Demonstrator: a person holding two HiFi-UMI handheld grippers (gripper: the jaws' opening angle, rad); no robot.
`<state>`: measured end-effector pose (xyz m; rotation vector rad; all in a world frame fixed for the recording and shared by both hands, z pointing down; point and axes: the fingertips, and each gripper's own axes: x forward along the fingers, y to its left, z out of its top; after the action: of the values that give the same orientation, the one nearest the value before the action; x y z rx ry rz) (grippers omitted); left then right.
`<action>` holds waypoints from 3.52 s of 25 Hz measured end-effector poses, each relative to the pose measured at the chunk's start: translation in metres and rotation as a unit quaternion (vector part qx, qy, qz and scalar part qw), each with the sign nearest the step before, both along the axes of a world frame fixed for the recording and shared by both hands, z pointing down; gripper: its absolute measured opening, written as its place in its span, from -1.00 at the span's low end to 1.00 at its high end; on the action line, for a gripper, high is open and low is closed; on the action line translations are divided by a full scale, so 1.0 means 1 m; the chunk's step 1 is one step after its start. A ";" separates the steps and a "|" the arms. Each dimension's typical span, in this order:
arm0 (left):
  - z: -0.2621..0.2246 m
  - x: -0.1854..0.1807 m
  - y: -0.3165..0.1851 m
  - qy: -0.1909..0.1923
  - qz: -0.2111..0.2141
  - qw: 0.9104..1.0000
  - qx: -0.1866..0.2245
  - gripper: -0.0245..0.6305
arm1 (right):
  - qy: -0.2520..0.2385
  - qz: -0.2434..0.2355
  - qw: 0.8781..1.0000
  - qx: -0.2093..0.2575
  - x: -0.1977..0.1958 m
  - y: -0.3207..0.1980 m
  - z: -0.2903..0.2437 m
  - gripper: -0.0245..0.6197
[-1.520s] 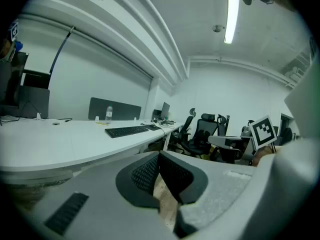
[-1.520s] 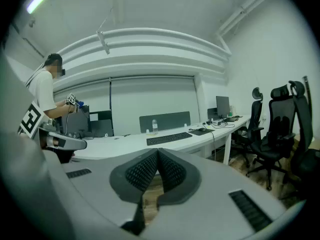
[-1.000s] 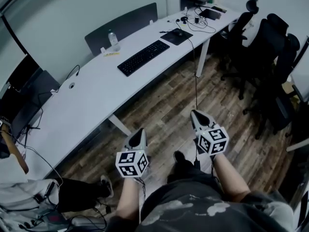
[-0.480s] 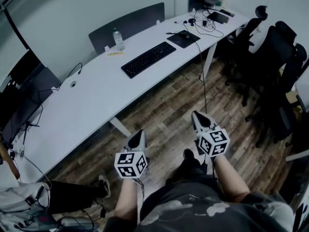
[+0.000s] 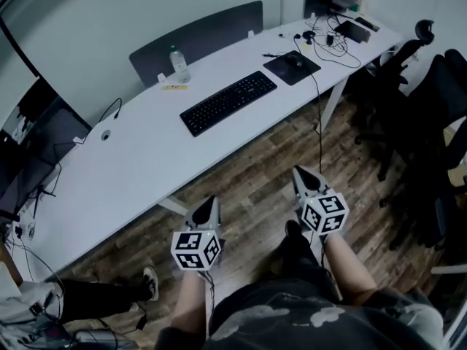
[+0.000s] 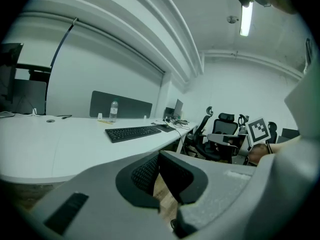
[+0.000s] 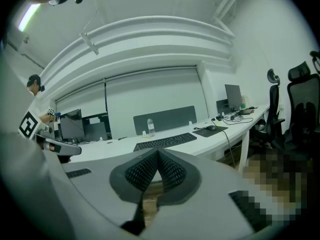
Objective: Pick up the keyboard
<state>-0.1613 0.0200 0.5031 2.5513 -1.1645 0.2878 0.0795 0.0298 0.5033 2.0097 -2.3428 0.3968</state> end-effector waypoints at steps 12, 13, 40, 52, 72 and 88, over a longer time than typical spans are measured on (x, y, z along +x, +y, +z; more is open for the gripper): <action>-0.008 0.109 -0.110 -0.015 -0.132 0.990 -0.035 -0.92 | -0.022 -0.116 0.993 -0.023 0.121 -0.172 0.002 -0.92; -0.011 0.119 -0.120 -0.016 -0.142 0.989 -0.033 -0.92 | -0.023 -0.124 0.992 -0.024 0.130 -0.185 0.002 -0.92; 0.009 0.123 -0.236 -0.080 -0.193 0.977 -0.036 -0.92 | -0.005 -0.233 0.971 -0.052 0.109 -0.325 0.017 -0.92; 0.036 0.087 -0.342 -0.138 -0.124 0.981 -0.055 -0.59 | 0.005 -0.225 0.972 -0.071 0.065 -0.434 0.022 -0.92; 0.122 0.078 -0.405 -0.376 0.210 0.890 -0.153 0.73 | 0.032 -0.192 0.975 -0.106 0.045 -0.511 0.037 -0.92; 0.158 0.086 -0.421 -0.389 0.307 0.846 -0.198 0.86 | 0.058 -0.190 0.972 -0.126 0.032 -0.533 0.051 -0.92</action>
<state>-0.0757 -0.4012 0.6608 2.3611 -0.3288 1.6414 0.1118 -0.5035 0.5547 1.3967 -2.3891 0.5087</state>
